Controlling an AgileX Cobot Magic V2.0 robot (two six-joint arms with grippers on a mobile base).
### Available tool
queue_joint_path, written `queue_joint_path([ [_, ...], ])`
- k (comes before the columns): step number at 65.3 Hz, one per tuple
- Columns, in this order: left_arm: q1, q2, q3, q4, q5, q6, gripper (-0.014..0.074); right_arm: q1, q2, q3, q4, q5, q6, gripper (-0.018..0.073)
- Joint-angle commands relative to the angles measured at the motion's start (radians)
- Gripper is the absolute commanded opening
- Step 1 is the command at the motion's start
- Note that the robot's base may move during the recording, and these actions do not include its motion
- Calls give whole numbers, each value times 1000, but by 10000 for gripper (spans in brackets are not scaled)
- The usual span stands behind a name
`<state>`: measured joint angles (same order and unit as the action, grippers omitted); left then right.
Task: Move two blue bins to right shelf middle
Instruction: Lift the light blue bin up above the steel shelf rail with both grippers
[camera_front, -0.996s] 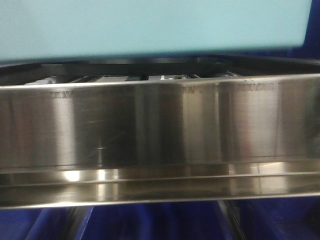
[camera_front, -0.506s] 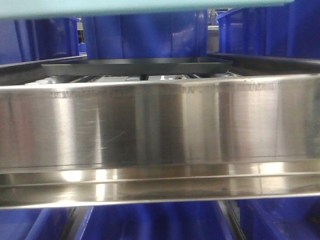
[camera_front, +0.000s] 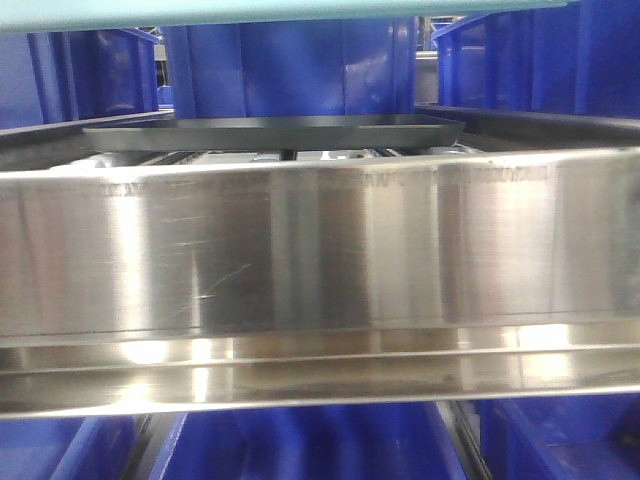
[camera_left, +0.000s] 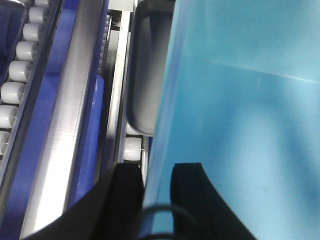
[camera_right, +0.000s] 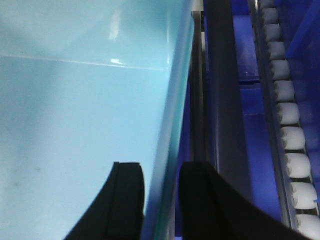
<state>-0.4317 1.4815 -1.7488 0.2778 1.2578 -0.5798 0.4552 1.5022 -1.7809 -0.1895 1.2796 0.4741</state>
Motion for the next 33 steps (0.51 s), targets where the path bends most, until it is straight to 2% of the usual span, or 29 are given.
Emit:
queue_joint_path([
  [1, -11, -30, -22, -69, -37, 26, -111, -1, -6, -10, -48, -58, 27, -165],
  [20, -11, -30, -22, -69, -37, 26, -111, -1, -6, -10, -48, -58, 27, -165],
  [33, -11, -30, -22, -69, -123, 26, -111, -1, -6, -10, -48, -143, 27, -165],
])
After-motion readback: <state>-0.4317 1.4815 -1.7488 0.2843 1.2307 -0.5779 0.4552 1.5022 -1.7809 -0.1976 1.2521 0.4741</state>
